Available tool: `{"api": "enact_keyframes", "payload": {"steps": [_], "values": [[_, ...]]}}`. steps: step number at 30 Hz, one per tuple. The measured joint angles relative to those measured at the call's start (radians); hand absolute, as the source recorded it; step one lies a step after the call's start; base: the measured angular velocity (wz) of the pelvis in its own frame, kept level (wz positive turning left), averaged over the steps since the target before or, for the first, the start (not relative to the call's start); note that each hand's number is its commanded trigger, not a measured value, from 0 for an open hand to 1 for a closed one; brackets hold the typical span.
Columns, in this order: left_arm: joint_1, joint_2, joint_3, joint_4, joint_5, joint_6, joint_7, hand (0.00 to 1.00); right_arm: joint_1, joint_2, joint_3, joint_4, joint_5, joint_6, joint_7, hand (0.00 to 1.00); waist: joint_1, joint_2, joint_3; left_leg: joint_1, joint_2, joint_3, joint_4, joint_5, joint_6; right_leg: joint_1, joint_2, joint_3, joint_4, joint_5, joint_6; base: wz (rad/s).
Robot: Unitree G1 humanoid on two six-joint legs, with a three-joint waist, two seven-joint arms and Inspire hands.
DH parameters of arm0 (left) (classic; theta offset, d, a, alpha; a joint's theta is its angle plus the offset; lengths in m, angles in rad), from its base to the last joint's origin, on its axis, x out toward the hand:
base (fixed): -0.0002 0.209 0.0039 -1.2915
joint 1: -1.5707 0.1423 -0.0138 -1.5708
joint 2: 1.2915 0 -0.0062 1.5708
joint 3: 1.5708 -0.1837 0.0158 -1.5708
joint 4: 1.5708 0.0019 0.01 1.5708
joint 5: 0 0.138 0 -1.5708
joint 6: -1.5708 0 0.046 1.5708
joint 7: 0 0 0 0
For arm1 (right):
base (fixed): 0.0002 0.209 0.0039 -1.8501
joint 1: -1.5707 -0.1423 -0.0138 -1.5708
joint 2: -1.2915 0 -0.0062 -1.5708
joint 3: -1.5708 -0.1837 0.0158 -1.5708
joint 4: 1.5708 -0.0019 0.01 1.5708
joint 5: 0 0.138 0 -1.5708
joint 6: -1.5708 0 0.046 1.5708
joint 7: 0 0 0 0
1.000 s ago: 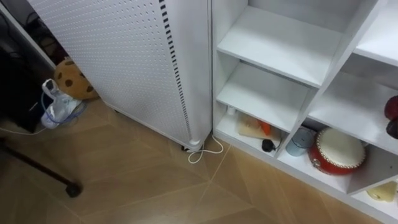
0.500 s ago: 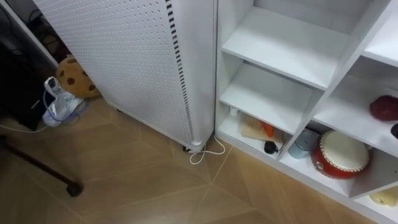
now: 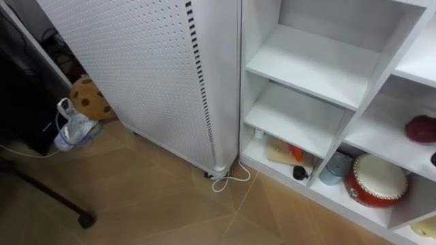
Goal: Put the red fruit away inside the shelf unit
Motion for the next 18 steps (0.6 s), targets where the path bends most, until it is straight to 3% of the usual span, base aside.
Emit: {"api": "enact_keyframes", "payload": {"steps": [4,7,9,14,18], "values": [[-0.001,-0.005,-0.009,0.033,-0.002,-0.009,-0.017,0.00,0.068,-0.007,-0.012,-0.053,-0.091,-0.013,0.026,0.00,-0.004,0.011,-0.0057,0.041,0.000,0.008,-0.019,-0.005,0.001,0.033,0.006,0.009,-0.022,0.002,0.005,-0.09],[-0.001,-0.007,-0.015,0.048,-0.004,-0.023,-0.042,0.00,0.146,-0.006,-0.031,-0.098,-0.209,-0.036,0.036,0.00,0.003,0.030,-0.0043,0.096,0.030,0.025,-0.035,-0.016,0.007,0.084,0.036,0.017,-0.060,0.010,0.013,-0.24],[0.000,-0.008,-0.022,0.049,-0.010,-0.026,-0.051,0.00,0.193,-0.007,-0.031,-0.144,-0.255,-0.042,0.046,0.00,0.010,0.034,-0.0049,0.129,0.037,0.034,-0.063,-0.016,0.005,0.105,0.053,0.030,-0.090,0.022,0.018,-0.32],[-0.008,-0.022,-0.039,0.049,-0.008,-0.050,-0.060,0.00,0.380,-0.002,-0.030,-0.291,-0.409,-0.056,0.131,0.00,-0.002,0.050,-0.0098,0.213,0.055,0.056,-0.114,-0.019,0.007,0.176,0.072,0.037,-0.147,0.041,0.025,-0.15],[-0.015,-0.033,-0.038,0.052,-0.009,-0.085,-0.074,0.00,0.496,0.004,-0.033,-0.336,-0.424,-0.072,0.197,0.00,-0.011,0.054,-0.0134,0.256,0.067,0.059,-0.146,-0.020,0.002,0.220,0.092,0.032,-0.190,0.049,0.022,-0.10]]}}
